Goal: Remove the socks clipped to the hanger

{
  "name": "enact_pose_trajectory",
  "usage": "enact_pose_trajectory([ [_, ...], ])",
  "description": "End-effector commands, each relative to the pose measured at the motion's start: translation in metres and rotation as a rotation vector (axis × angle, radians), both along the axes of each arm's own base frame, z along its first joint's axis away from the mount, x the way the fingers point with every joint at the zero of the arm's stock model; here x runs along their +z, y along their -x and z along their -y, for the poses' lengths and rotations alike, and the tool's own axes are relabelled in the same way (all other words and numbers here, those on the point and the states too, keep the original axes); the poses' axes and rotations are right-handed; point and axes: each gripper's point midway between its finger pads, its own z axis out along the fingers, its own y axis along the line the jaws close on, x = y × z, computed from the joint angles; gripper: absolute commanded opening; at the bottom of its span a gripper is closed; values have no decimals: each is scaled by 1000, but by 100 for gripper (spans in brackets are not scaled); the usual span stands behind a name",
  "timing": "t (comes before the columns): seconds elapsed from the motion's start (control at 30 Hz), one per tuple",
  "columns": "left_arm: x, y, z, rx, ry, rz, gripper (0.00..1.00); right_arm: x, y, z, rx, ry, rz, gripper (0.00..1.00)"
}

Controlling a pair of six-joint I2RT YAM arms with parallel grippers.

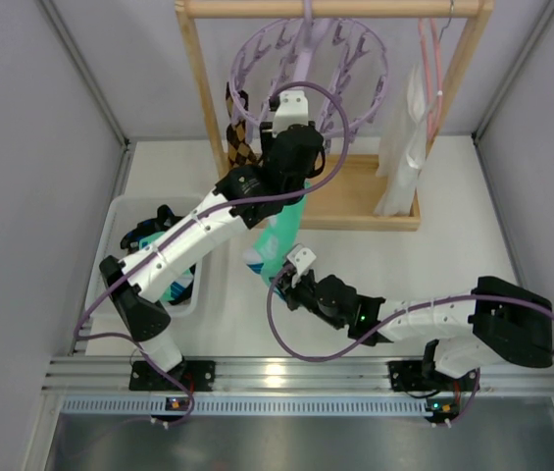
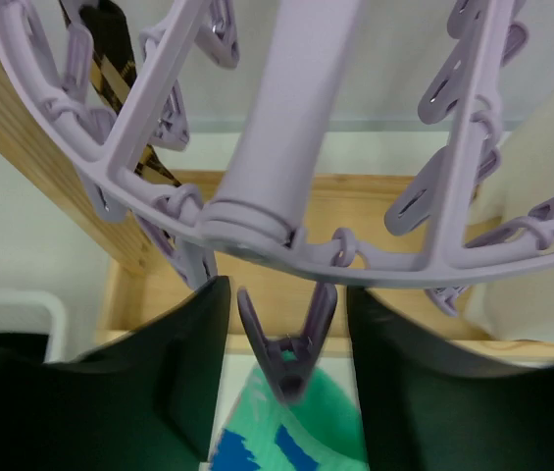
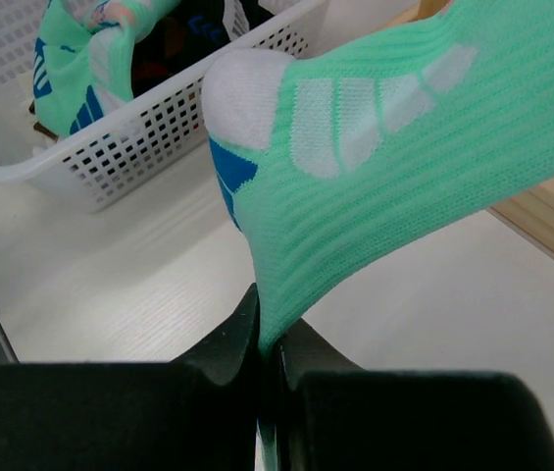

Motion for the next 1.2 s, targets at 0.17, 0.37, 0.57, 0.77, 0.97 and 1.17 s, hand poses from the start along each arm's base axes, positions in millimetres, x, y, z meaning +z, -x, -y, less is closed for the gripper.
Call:
enact_pose_trajectory([
  [0.17,7,22,-8,-100,84,-7,86,7,37,-10,183,-2,-17,0],
  [0.37,22,54,-69,-16,80,45,98,17,41,-23,242,5,-31,0],
  [0.57,38,102,-156,120,101,114,98,55,51,-64,380,-43,13,0],
  [0.77,51,139,-225,234,77,157,98,107,44,-113,484,-19,123,0],
  [0.97,62,174,-280,305,95,216,98,146,47,-179,690,-64,185,0],
  [1.17,64,193,-314,381,90,247,98,160,44,-242,887,-145,211,0],
])
